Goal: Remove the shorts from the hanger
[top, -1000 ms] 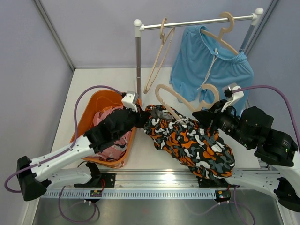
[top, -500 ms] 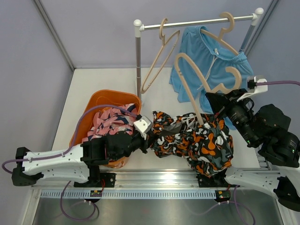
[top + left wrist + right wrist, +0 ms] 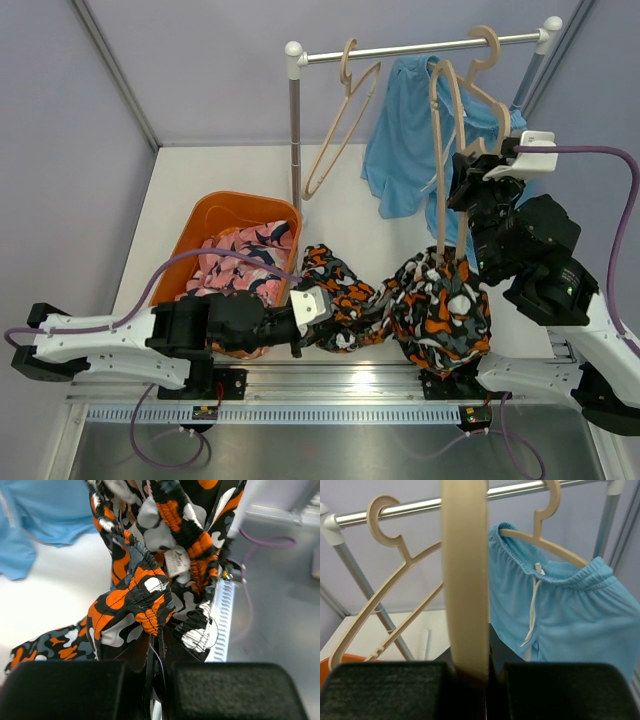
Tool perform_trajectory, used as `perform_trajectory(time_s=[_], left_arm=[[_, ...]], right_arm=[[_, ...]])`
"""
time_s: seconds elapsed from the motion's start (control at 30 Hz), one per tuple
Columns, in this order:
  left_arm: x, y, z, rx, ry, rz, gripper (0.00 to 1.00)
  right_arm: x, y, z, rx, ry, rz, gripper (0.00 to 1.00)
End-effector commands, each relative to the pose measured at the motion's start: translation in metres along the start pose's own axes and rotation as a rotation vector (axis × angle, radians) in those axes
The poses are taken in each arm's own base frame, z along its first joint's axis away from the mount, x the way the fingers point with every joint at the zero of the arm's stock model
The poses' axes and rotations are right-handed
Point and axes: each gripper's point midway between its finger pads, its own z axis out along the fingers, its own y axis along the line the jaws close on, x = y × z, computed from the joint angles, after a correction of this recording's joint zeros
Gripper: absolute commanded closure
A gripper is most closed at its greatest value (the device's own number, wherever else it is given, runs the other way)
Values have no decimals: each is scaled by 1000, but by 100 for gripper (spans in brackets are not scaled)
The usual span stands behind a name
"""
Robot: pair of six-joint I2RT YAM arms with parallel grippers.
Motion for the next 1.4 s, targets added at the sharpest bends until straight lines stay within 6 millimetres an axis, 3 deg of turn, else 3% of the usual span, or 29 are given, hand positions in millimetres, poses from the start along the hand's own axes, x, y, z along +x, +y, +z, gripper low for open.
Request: perform_trajectory(time_s=[0.0, 0.13, 0.27, 0.3, 0.33, 0.4, 0.43, 0.5, 0.53, 0.57, 0.63, 0.67, 0.73, 0.77, 0.9, 1.03, 1.13, 1.17, 1.2, 1.27, 1.37], left_arm=[[-2, -28, -7, 162, -2, 42, 100], [-15, -30, -17, 180, -40, 37, 100], [-57, 17, -35, -71, -153, 9, 99], [-67, 42, -43, -214, -177, 4, 100], [-89, 54, -55, -280, -226, -17, 100], [-112, 88, -73, -478, -259, 16, 100], [-137, 98, -89, -535, -312, 2, 100], [-166, 121, -114, -690, -357, 35, 100], [-179, 125, -116, -724, -368, 54, 100], [-211, 131, -137, -757, -460, 19, 100], [-238, 139, -153, -826, -485, 89, 100], [-268, 144, -181, -853, -582, 49, 100], [-294, 152, -209, -917, -634, 99, 100], [-314, 157, -235, -959, -704, 95, 100], [-351, 162, -274, -1030, -806, 170, 100], [-347, 168, -279, -1158, -777, 239, 100], [-329, 170, -273, -1175, -752, 243, 100], [-323, 174, -285, -1181, -766, 231, 100], [-316, 173, -278, -1179, -754, 241, 100], [-308, 178, -289, -1184, -768, 206, 100], [-298, 178, -281, -1175, -737, 214, 99]], right_arm=[[-32, -20, -2, 90, -87, 59, 100], [-28, -20, 1, 105, -74, 22, 100], [-22, -6, 6, 67, -26, 21, 100], [-13, 2, 6, 23, 12, -10, 100], [-11, 11, 7, -8, 32, -7, 100], [4, 31, 6, -96, 101, -2, 100], [5, 40, 9, -117, 125, -2, 100], [20, 54, 6, -171, 194, -12, 100], [27, 61, 7, -191, 218, -20, 100], [28, 65, 6, -206, 228, -1, 100], [34, 72, 4, -242, 249, 1, 100], [37, 74, 4, -245, 256, 6, 100], [43, 75, 4, -248, 275, -5, 100], [47, 76, 3, -253, 287, -7, 100], [58, 81, 2, -268, 321, -19, 100], [65, 76, -1, -259, 328, -25, 100], [63, 76, -2, -268, 323, -10, 100], [64, 77, -2, -270, 326, -12, 100], [63, 78, -2, -274, 327, -10, 100], [65, 79, -3, -279, 336, -11, 100], [64, 78, -6, -284, 337, -2, 100]])
